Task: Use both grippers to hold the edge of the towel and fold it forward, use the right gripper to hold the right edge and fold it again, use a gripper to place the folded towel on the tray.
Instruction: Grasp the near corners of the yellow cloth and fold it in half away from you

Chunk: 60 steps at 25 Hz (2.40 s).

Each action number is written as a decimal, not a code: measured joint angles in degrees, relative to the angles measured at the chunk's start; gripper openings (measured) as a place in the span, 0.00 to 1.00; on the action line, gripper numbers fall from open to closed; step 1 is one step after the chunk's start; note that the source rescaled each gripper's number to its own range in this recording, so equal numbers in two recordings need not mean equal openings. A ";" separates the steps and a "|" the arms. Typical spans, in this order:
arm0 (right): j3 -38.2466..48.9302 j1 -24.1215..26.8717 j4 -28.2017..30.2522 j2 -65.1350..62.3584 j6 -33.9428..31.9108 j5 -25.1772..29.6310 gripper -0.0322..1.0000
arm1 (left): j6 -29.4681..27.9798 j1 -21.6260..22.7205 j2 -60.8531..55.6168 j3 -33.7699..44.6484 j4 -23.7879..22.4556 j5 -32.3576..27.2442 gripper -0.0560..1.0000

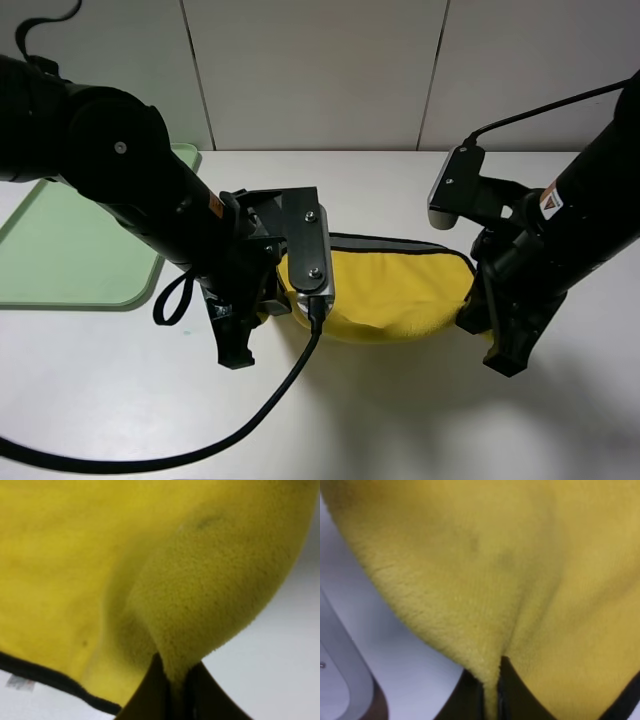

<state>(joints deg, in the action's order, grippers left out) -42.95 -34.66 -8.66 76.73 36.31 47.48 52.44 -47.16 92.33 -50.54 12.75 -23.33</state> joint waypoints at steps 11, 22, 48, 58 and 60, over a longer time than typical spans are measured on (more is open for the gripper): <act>0.00 0.00 -2.59 -4.49 -1.99 6.35 0.03 | 0.00 -0.16 -4.36 0.00 0.00 -0.26 0.05; 0.00 0.00 0.28 -4.49 -2.21 4.08 0.03 | -2.33 0.92 1.92 0.00 -6.71 9.54 0.05; 0.00 0.00 19.63 4.91 -7.54 -10.86 0.03 | -3.02 3.11 15.38 0.00 -7.15 35.37 0.05; 0.00 0.00 21.86 5.99 -7.92 -14.51 0.03 | -2.73 5.29 18.21 0.00 -5.04 42.09 0.05; 0.00 0.00 21.99 5.99 -7.92 -14.51 0.03 | -2.67 5.35 18.21 0.00 -5.18 43.31 0.05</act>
<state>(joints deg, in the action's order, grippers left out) -42.95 -34.66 13.34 82.72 28.39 32.97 49.77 -41.81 110.54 -50.54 7.57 19.98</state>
